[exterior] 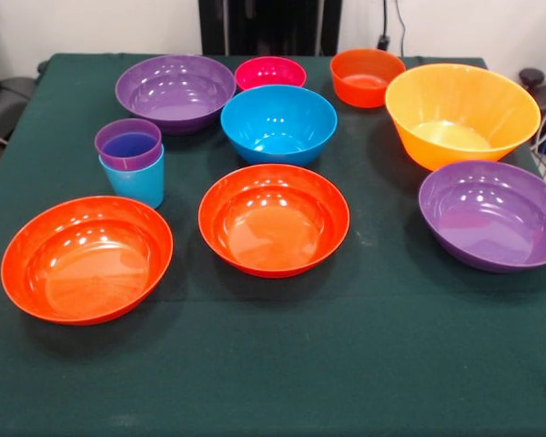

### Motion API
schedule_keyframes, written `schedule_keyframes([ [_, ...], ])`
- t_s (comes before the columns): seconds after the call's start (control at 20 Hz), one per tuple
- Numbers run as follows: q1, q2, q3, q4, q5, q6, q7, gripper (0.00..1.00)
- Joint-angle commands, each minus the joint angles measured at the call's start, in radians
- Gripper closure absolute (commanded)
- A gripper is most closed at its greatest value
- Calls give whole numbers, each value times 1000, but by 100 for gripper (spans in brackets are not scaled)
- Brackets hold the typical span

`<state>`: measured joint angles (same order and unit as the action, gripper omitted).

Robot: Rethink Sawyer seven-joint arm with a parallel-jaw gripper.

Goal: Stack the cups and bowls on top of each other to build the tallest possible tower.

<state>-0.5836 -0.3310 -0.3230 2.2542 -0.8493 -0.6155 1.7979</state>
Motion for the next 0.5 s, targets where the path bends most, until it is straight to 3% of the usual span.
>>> schedule_keyframes([
  [0.05,46,206,44,-148,13,-18,56,0],
  [0.5,71,313,5,-178,46,-137,63,0],
])
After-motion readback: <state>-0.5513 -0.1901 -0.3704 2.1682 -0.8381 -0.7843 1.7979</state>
